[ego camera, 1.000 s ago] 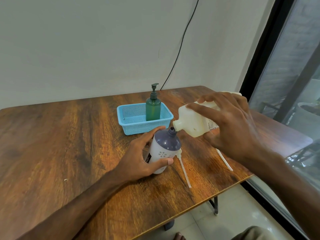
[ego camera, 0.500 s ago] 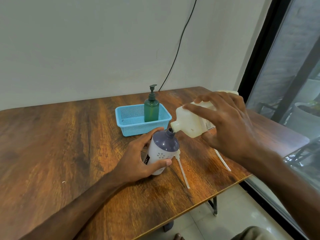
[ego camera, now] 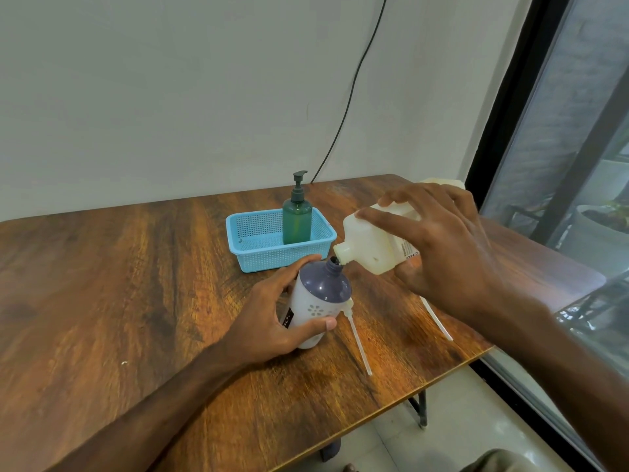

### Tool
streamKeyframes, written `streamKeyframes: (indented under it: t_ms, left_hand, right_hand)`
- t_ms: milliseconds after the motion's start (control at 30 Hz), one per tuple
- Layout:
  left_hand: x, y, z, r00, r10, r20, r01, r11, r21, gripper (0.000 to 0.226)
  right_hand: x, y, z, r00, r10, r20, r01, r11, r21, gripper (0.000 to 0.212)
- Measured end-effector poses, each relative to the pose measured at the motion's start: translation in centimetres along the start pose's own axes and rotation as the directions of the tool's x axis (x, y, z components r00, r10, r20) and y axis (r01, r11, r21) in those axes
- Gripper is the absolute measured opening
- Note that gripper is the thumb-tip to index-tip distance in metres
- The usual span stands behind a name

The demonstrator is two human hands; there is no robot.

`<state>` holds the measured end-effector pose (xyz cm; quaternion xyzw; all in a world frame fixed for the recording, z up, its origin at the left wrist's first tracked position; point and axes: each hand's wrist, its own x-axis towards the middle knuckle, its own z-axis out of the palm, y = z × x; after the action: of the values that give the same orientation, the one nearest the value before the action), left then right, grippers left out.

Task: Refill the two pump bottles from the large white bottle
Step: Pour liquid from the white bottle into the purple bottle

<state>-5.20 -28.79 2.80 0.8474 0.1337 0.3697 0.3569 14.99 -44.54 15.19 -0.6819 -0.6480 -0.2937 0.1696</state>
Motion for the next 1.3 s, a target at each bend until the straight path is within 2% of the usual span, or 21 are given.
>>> streamKeyframes:
  t_ms: [1300]
  left_hand:
    - [0.0,0.1,0.0,1.0,0.019,0.003,-0.019,0.999,-0.045,0.085]
  right_hand:
    - [1.1,-1.0,-0.9,0.998,-0.03,0.051,0.033,0.998,-0.049,0.093]
